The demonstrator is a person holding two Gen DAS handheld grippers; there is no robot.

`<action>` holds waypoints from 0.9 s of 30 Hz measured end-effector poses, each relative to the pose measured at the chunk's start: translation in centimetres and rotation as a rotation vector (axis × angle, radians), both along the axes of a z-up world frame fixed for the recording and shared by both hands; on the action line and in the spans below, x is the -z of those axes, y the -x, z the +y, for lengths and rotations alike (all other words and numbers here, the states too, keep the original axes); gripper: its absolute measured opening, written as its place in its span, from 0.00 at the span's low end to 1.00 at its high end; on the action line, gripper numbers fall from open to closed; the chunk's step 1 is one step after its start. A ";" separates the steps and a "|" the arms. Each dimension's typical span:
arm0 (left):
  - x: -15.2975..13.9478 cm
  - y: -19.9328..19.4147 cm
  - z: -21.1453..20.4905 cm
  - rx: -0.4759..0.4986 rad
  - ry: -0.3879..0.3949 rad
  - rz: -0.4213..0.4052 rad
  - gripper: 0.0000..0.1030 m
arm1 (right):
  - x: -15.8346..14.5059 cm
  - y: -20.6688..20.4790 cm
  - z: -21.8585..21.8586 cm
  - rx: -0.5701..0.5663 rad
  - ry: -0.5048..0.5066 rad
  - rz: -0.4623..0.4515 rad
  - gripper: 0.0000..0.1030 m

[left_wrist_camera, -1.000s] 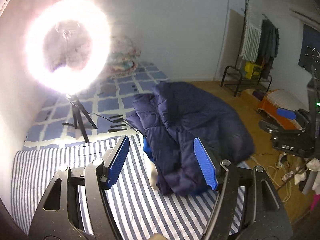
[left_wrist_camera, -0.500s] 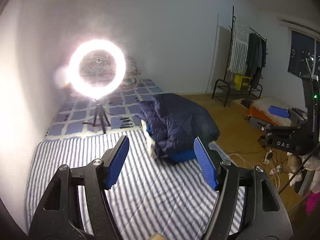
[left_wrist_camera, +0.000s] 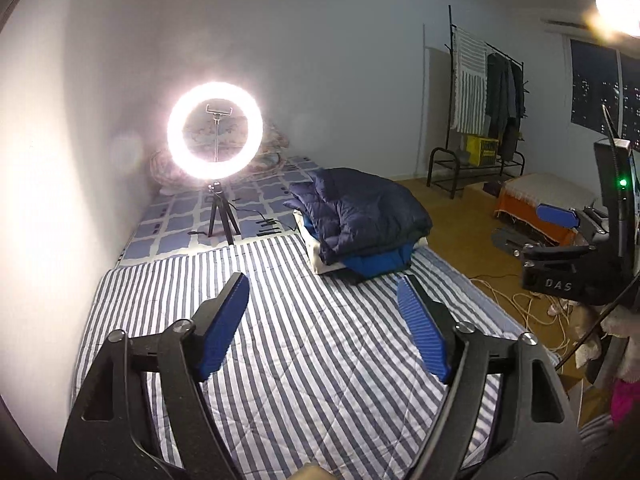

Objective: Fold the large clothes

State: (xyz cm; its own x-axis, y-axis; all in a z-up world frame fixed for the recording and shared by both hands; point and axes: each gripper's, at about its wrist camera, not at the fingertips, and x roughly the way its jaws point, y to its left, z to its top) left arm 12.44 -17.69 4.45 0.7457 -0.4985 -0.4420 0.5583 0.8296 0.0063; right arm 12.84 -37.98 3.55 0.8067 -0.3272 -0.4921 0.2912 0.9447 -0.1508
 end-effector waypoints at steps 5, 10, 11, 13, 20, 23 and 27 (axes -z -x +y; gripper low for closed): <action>1.3 0.8 0.0 0.006 -0.005 -0.016 0.81 | 1.8 0.5 0.4 0.027 -0.047 -0.029 0.94; 2.5 0.7 0.4 0.008 0.004 -0.007 0.91 | 3.5 0.5 0.3 0.077 -0.041 -0.040 0.99; 2.6 0.6 0.5 0.003 0.006 -0.007 0.93 | 3.8 0.4 0.3 0.082 -0.044 -0.036 1.00; 2.9 0.5 0.7 -0.003 0.006 -0.003 0.98 | 4.3 0.3 0.3 0.088 -0.045 -0.034 1.00; 3.6 0.1 0.9 -0.035 -0.003 0.010 1.00 | 5.8 -0.5 0.7 0.091 -0.005 -0.012 1.00; 4.1 -0.2 0.8 -0.052 -0.018 0.016 1.00 | 6.1 -0.4 0.7 0.093 0.003 -0.010 1.00; 4.6 -0.1 0.5 -0.041 -0.027 0.036 1.00 | 6.2 -0.1 0.4 0.108 -0.018 -0.015 1.00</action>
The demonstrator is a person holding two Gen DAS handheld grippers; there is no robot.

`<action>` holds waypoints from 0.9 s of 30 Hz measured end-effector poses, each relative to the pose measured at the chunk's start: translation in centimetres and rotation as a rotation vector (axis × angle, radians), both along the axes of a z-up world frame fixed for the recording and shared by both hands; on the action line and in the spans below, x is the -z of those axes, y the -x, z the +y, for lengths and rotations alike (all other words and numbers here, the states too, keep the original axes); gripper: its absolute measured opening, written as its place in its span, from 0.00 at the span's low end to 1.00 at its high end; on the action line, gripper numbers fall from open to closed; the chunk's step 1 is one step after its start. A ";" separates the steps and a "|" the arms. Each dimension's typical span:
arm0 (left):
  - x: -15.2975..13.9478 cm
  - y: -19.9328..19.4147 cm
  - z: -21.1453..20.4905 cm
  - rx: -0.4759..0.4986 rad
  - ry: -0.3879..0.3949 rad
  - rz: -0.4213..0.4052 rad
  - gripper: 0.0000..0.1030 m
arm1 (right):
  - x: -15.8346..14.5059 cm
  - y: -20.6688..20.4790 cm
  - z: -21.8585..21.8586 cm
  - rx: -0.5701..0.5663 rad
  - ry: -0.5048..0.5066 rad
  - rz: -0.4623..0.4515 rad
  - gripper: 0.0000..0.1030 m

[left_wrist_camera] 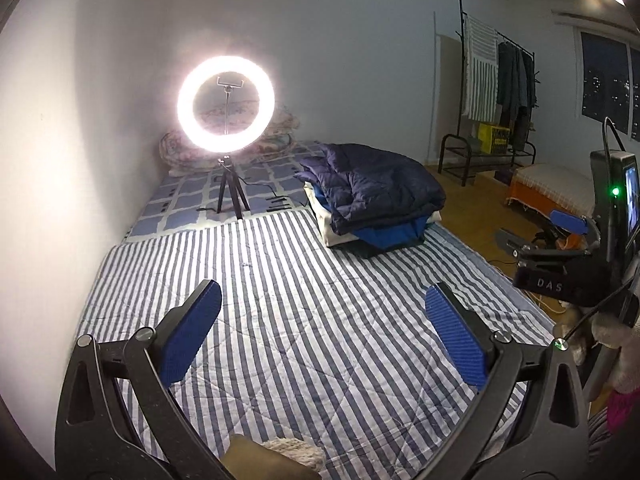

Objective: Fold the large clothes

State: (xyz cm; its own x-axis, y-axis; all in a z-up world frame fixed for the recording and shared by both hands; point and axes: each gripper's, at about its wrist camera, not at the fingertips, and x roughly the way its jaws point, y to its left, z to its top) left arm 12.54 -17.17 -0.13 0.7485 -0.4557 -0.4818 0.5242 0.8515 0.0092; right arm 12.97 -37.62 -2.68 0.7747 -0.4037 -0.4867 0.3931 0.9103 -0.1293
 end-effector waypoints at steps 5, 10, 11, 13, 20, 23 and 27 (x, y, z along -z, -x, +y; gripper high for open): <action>0.0 0.2 0.1 0.004 0.004 -0.006 1.00 | 0.1 0.1 -0.5 0.019 -0.015 0.000 1.00; -0.1 0.2 0.2 0.001 0.015 -0.001 1.00 | 0.5 0.2 -0.8 0.028 -0.031 0.010 1.00; -0.1 0.2 0.2 0.001 0.014 -0.003 1.00 | 0.6 0.2 -0.9 0.031 -0.034 0.010 1.00; -0.1 0.1 0.2 0.004 0.014 -0.002 1.00 | 0.6 0.3 -1.0 0.035 -0.034 0.010 1.00; -0.1 0.2 0.3 0.004 0.013 -0.003 1.00 | 0.8 0.2 -1.3 0.038 -0.044 0.021 1.00; -0.2 0.2 0.2 0.005 0.012 -0.004 1.00 | 0.8 0.0 -1.3 0.037 -0.043 0.026 1.00; -0.2 0.3 0.2 0.003 0.013 -0.004 1.00 | 0.8 -0.1 -1.3 0.038 -0.049 0.024 1.00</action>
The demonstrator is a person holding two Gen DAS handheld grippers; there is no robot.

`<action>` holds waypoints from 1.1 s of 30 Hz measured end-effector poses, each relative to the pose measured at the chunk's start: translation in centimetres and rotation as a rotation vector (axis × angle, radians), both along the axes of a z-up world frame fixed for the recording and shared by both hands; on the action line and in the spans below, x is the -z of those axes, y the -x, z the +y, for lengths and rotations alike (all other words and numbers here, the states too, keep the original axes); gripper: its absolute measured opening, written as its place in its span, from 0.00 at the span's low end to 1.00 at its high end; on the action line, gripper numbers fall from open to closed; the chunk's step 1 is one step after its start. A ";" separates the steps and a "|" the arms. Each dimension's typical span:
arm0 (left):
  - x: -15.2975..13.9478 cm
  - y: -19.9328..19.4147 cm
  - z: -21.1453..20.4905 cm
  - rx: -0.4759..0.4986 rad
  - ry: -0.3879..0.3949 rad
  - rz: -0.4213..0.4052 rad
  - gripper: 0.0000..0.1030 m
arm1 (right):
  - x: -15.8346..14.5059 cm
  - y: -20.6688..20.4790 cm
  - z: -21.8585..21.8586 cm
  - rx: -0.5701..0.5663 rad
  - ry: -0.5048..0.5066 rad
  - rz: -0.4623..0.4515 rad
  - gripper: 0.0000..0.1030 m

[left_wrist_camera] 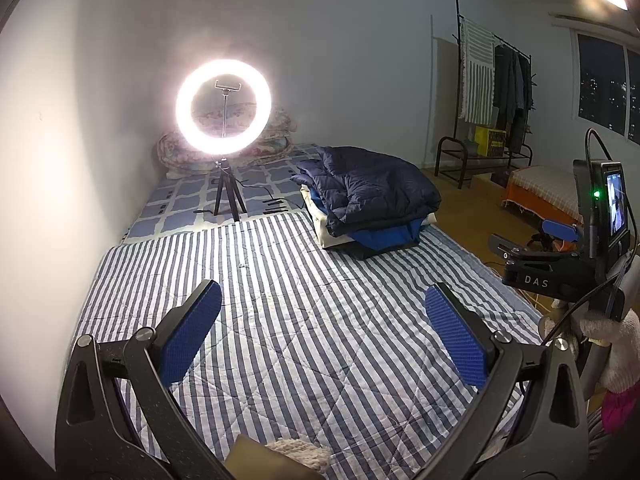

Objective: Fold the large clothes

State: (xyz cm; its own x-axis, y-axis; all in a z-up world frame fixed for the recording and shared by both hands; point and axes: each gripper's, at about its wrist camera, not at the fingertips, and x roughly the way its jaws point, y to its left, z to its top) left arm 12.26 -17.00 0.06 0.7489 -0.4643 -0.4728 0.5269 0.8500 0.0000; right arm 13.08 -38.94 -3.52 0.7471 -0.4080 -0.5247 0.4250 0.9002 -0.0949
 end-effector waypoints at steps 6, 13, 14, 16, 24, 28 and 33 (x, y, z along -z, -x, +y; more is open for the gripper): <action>-0.1 0.1 0.1 0.003 0.003 -0.003 1.00 | 0.0 0.1 0.1 0.000 0.003 0.002 1.00; -0.3 0.1 0.1 0.005 0.002 -0.008 1.00 | 0.0 0.1 0.2 0.000 0.004 0.002 1.00; -0.3 0.1 0.1 0.005 0.003 -0.006 1.00 | 0.0 0.1 0.2 -0.001 0.003 0.002 1.00; -0.3 0.1 0.1 0.004 0.002 -0.007 1.00 | 0.0 0.1 0.2 0.000 0.002 0.002 1.00; -0.7 0.0 0.5 0.005 -0.002 -0.008 1.00 | 0.0 0.0 0.4 -0.002 0.006 0.005 1.00; -0.7 0.0 0.7 0.002 -0.006 -0.018 1.00 | 0.0 0.0 0.4 -0.003 0.005 0.005 1.00; -0.6 0.1 0.8 0.001 -0.010 -0.024 1.00 | 0.1 0.0 0.5 -0.003 0.006 0.006 1.00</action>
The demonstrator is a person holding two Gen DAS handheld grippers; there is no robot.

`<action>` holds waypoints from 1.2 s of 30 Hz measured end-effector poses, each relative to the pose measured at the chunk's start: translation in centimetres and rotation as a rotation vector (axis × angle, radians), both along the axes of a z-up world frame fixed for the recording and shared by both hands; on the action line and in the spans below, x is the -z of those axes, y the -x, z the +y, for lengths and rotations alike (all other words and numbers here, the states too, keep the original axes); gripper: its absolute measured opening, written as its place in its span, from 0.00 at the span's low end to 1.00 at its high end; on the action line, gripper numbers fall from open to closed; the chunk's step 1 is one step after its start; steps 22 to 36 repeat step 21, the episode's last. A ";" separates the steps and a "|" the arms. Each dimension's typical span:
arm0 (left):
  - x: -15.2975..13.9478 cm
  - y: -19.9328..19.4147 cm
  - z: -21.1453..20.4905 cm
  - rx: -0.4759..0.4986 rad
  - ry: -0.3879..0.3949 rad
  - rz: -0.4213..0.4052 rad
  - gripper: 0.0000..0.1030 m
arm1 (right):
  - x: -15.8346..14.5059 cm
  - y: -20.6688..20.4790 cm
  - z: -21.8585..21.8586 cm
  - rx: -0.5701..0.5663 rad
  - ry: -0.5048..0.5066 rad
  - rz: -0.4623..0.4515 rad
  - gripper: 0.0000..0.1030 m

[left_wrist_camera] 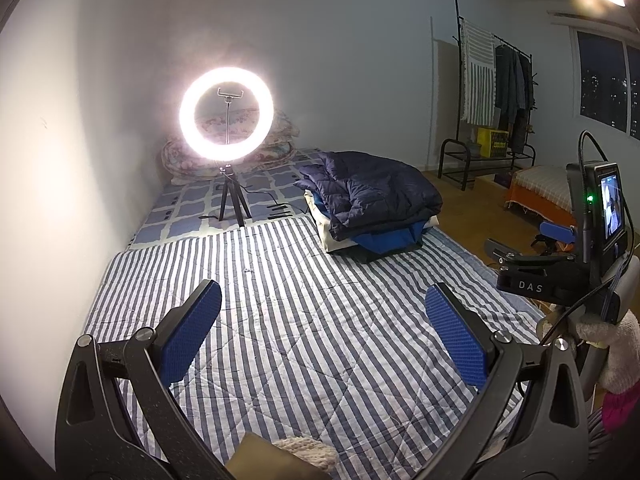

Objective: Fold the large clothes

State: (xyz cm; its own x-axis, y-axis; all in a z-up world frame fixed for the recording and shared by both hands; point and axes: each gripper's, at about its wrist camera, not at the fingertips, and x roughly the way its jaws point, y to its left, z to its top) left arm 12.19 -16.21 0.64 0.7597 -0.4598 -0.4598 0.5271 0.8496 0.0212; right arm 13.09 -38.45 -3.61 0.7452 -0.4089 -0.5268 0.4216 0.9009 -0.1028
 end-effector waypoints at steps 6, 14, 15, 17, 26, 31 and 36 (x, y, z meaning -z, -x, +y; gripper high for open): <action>0.2 -0.1 0.2 -0.003 -0.006 -0.001 1.00 | 0.0 0.0 0.0 0.000 0.001 0.000 1.00; 0.3 -0.2 0.3 -0.005 -0.008 -0.008 1.00 | 0.3 0.0 0.1 -0.010 0.007 0.004 1.00; 0.3 -0.1 0.2 -0.006 -0.008 -0.009 1.00 | 0.3 0.0 0.1 -0.011 0.008 0.005 1.00; 0.4 -0.2 0.3 -0.004 -0.010 -0.013 1.00 | 0.3 0.0 0.1 -0.013 0.009 0.006 1.00; 0.4 -0.3 0.3 -0.002 -0.009 -0.005 1.00 | 0.4 -0.1 0.0 -0.014 0.009 0.009 1.00; 0.4 -0.3 0.3 -0.002 -0.009 -0.005 1.00 | 0.4 -0.1 0.0 -0.014 0.009 0.009 1.00; 0.4 -0.3 0.3 -0.002 -0.009 -0.005 1.00 | 0.4 -0.1 0.0 -0.014 0.009 0.009 1.00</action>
